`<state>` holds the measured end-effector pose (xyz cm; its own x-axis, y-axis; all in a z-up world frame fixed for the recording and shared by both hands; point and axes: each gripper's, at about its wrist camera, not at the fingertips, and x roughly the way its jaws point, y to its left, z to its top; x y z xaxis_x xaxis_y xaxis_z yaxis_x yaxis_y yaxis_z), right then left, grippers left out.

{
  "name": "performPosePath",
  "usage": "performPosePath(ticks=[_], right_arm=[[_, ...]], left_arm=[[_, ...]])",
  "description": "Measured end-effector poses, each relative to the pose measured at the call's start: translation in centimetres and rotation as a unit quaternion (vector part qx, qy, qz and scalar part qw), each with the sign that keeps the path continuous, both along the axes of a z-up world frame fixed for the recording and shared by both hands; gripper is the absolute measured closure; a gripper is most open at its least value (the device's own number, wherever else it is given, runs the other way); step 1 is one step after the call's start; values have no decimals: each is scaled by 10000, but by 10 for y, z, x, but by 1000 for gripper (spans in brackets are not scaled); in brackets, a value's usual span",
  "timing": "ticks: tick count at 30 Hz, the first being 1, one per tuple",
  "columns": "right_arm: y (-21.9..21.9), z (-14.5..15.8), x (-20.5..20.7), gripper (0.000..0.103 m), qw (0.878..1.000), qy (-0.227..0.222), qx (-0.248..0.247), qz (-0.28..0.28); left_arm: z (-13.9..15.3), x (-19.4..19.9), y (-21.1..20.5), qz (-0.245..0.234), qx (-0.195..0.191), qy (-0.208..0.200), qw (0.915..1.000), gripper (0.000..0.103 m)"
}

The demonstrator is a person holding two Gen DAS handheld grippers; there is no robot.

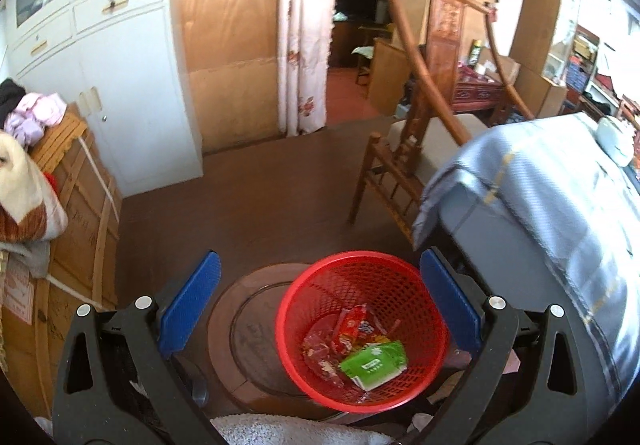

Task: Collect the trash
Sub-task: 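Carry both items to the red wastebasket and open both grippers over it, then move both tools back over the table toward the red string and paper box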

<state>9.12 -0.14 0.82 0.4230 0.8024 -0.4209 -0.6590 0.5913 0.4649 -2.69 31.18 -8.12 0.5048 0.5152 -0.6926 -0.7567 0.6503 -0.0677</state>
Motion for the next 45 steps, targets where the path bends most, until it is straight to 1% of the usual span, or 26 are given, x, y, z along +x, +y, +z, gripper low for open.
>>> performPosePath(ticks=[4, 6, 9, 13, 18, 23, 28, 30, 34, 39, 41, 44, 45], right_arm=[[-33, 10, -5, 6, 9990, -110, 174, -393], [-52, 13, -7, 6, 9978, -157, 226, -601], [-84, 16, -10, 6, 9944, -288, 214, -991], [-124, 17, -16, 6, 9870, -462, 108, -1534], [-179, 10, -18, 6, 9716, -557, -77, -2300], [-233, -5, -13, 6, 9489, -560, -343, -3086], [-278, -21, -3, 6, 9330, -333, -450, -3554], [-294, -27, 1, 6, 9262, -241, -464, -3733], [-312, -39, 9, 6, 9175, -92, -483, -3947], [-321, -46, 22, 6, 9128, 8, -605, -4039], [-324, -48, 25, 6, 9110, 2, -632, -4076], [-330, -51, 33, 6, 9097, 28, -650, -4102], [-331, -51, 35, 6, 9093, 41, -654, -4110]], left_arm=[[8, 3, -17, -289, 75, -58, 9995, 7], [10, 6, -26, -484, 56, -76, 9988, 7], [12, 9, -39, -702, 84, -72, 9975, 7], [14, 15, -61, -1013, 231, 0, 9946, 7], [10, 27, -89, -1462, 298, 96, 9888, 7], [7, 43, -119, -1981, 232, 181, 9797, 7], [11, 71, -151, -2587, 133, 163, 9657, 7], [16, 86, -164, -2870, 98, 119, 9578, 7], [27, 116, -190, -3334, -5, 26, 9428, 7], [42, 155, -225, -3913, -166, -45, 9201, 7], [47, 171, -243, -4142, -118, -24, 9101, 7], [49, 187, -267, -4394, -26, 23, 8983, 7], [49, 194, -278, -4496, 34, 53, 8932, 7]])
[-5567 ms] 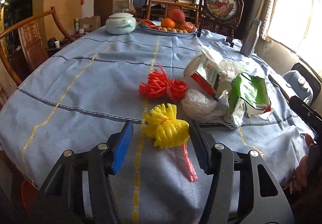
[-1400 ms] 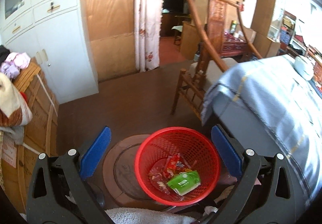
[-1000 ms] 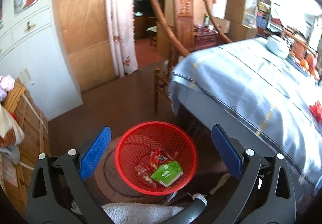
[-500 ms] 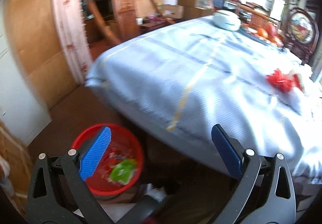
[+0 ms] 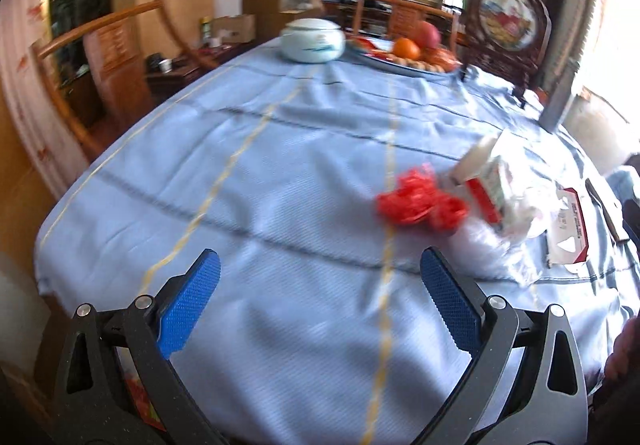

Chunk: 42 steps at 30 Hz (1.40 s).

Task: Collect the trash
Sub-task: 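Move both tools back over the table toward the red string and paper box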

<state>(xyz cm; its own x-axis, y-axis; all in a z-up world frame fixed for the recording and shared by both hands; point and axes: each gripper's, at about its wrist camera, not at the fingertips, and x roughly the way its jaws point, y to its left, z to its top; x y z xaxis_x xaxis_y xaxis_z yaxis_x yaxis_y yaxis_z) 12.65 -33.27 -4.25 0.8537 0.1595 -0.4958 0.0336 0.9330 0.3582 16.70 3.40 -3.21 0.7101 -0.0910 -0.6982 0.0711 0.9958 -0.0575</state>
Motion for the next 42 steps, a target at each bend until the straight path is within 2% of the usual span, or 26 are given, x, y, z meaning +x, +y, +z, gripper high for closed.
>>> performPosePath(ticks=[6, 12, 19, 23, 27, 29, 33, 37, 40, 42], right_arm=[[-13, -9, 18, 6, 9996, 187, 177, -66], [-25, -26, 33, 5, 9950, 622, 782, 31], [-24, -27, 32, 5, 9946, 560, 856, 153], [-29, -29, 33, 5, 9936, 575, 962, 142], [-33, -29, 31, 5, 9929, 499, 1067, 140], [-33, -29, 31, 5, 9929, 481, 1078, 159], [-32, -28, 31, 5, 9928, 474, 1082, 200], [-33, -29, 31, 5, 9928, 489, 1086, 161], [-33, -30, 31, 5, 9926, 512, 1096, 134], [-33, -30, 32, 5, 9923, 539, 1103, 141]], left_arm=[[-9, 26, -37, -358, 138, 189, 9991, 7], [-16, 40, -44, -485, 89, 409, 9979, 7], [-17, 65, -52, -585, -114, 633, 9962, 7], [-20, 82, -49, -521, -78, 896, 9946, 7], [-16, 80, -17, 4, 423, 755, 9962, 7], [-13, 77, 4, 281, 534, 738, 9954, 7], [-7, 71, 43, 594, 94, 837, 9947, 7], [-5, 72, 44, 455, -409, 859, 9944, 7], [-6, 79, 27, 269, -458, 799, 9954, 7], [-8, 86, 14, 190, -327, 741, 9965, 7]])
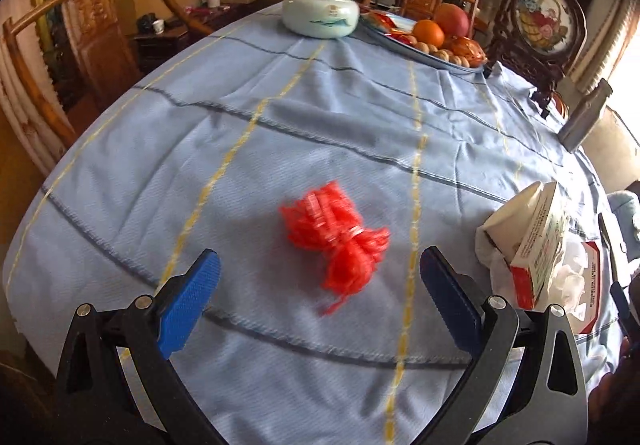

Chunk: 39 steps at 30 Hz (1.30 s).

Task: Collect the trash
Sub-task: 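Move both tools back over the table toward the red string and paper box, then grasp the red-edged paper box with the right gripper while the left gripper grasps the red string bundle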

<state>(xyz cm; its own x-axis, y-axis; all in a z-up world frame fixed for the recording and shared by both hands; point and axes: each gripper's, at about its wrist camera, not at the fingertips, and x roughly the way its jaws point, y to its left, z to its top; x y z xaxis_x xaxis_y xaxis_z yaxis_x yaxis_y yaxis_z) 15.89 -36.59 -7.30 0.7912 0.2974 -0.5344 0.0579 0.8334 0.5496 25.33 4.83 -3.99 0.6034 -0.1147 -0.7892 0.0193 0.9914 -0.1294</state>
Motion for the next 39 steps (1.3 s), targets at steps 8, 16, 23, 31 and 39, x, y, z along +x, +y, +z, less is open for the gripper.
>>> performPosePath(ticks=[8, 16, 23, 31, 39], right_arm=[[1, -4, 6, 5, 9999, 155, 5, 76], [11, 2, 10, 6, 9979, 308, -538, 175], [19, 5, 26, 14, 9950, 631, -658, 414], [84, 9, 17, 14, 9532, 691, -2787, 946], [71, -6, 22, 15, 9225, 1204, -3566, 853]], left_arm=[[-24, 28, 12, 358, -131, 506, 9980, 7], [-26, 27, 5, 285, 99, 430, 9986, 7], [-26, 24, 12, 312, -171, 344, 9988, 7], [-25, 24, 12, 308, -185, 337, 9988, 7], [-24, 22, 13, 304, -230, 324, 9987, 7]])
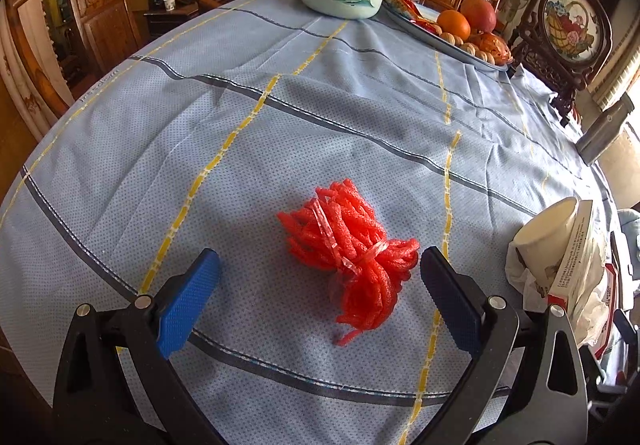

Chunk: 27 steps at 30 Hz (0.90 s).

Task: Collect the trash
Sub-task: 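Grasp the red-edged paper box with the right gripper while the left gripper grasps the red string bundle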

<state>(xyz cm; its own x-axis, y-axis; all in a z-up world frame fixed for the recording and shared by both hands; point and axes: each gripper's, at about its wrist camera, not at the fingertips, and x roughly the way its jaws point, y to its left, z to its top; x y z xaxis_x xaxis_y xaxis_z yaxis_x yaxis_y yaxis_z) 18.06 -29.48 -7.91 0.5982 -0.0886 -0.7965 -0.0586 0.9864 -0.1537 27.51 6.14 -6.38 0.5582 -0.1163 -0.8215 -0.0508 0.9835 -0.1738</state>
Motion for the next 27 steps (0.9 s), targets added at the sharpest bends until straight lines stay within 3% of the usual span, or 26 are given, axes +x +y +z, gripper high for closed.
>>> performPosePath(ticks=[6, 9, 12, 17, 24, 25, 26, 27], right_arm=[[-57, 14, -17, 16, 9961, -313, 94, -814], [-54, 21, -24, 16, 9962, -514, 403, -578], [-20, 25, -26, 16, 9975, -693, 127, -26], [13, 9, -8, 17, 9977, -387, -461, 315], [-1, -3, 15, 18, 9992, 90, -359, 149], [-2, -5, 18, 26, 9992, 142, -343, 134], [-3, -7, 20, 41, 9992, 190, -328, 112], [-6, -8, 22, 44, 9994, 224, -268, 88]], left_arm=[[0, 0, 0, -1, -1, -1, 10000, 7], [0, 1, -1, -6, 16, 6, 10000, 7], [0, 1, -2, -9, 39, 15, 10000, 7], [0, 1, -1, -18, 46, 20, 10000, 7], [-1, 1, -3, -17, 5, 7, 10000, 7], [-1, 0, -3, -17, 1, 7, 10000, 7], [-1, 0, -3, -18, -4, 5, 10000, 7], [-1, 0, -2, -19, -10, 5, 10000, 7]])
